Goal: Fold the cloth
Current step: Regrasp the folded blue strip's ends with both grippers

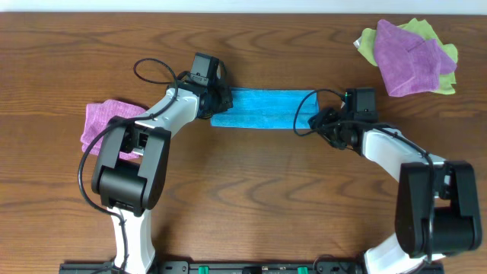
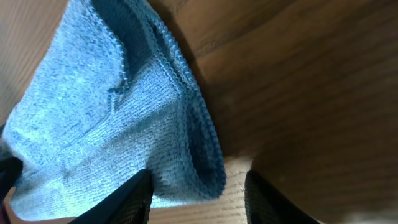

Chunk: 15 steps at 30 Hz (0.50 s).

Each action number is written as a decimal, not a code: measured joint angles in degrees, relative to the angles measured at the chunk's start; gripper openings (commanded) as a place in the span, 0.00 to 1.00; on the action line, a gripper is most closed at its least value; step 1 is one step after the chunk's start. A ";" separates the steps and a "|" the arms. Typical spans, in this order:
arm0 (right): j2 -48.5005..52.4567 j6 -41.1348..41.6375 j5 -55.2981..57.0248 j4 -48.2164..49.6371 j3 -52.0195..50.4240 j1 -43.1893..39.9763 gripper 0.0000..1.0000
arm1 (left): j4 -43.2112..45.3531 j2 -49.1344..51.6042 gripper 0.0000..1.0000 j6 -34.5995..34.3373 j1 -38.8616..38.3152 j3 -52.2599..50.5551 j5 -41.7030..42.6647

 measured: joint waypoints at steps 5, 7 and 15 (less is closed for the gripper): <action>1.31 1.29 0.02 4.02 0.02 0.76 0.49 | -0.04 0.00 0.05 0.00 0.00 0.00 -0.02; 2.14 1.97 -0.04 6.01 0.24 1.09 0.50 | -0.11 0.00 0.06 0.00 0.00 0.00 -0.04; 4.50 4.00 -0.07 11.06 0.90 2.27 0.33 | -0.42 0.00 0.06 0.00 0.00 0.00 -0.02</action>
